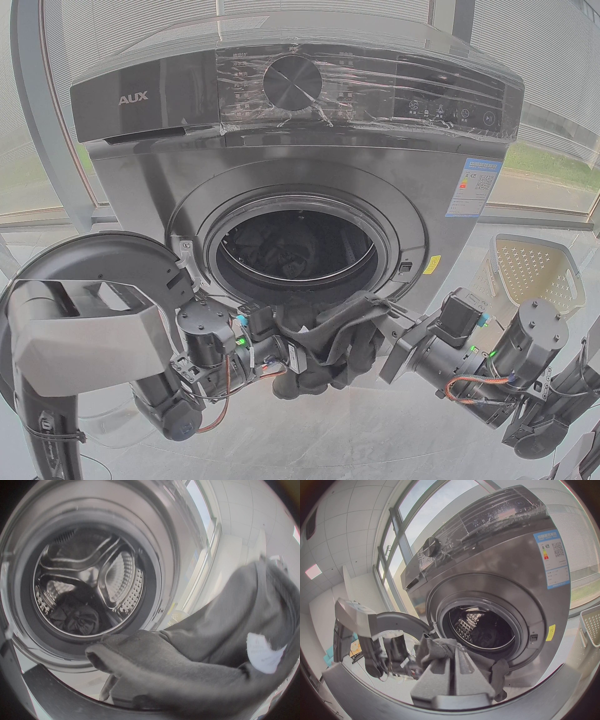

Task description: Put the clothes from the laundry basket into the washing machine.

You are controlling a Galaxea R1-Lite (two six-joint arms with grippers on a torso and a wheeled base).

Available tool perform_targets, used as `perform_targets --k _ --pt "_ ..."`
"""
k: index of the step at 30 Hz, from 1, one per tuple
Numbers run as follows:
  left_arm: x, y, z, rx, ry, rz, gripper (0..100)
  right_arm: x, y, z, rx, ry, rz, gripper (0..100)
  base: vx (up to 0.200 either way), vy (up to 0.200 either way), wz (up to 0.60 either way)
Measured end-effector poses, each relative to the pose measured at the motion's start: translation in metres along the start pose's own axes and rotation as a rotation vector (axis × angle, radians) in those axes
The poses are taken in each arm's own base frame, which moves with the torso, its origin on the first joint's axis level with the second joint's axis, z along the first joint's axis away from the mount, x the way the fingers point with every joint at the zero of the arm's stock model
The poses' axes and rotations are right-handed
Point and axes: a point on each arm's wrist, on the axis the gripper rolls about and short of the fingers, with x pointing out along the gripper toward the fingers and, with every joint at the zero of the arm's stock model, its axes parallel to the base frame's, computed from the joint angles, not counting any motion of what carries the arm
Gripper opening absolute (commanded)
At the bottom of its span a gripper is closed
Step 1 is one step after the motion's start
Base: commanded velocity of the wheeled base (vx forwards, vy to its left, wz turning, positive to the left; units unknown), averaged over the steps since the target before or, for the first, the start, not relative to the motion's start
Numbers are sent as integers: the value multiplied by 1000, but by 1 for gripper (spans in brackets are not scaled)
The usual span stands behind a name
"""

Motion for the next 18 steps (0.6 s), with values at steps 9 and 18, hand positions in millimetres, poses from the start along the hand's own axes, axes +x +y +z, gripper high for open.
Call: perform_targets --k 9,18 --pt "-35 -8 37 -1 -61 16 0 -18 -15 -25 -25 144 -53 0 0 0 0" --pt "-49 -12 51 -8 -94 26 0 -25 -20 -46 -38 240 -74 100 0 0 0"
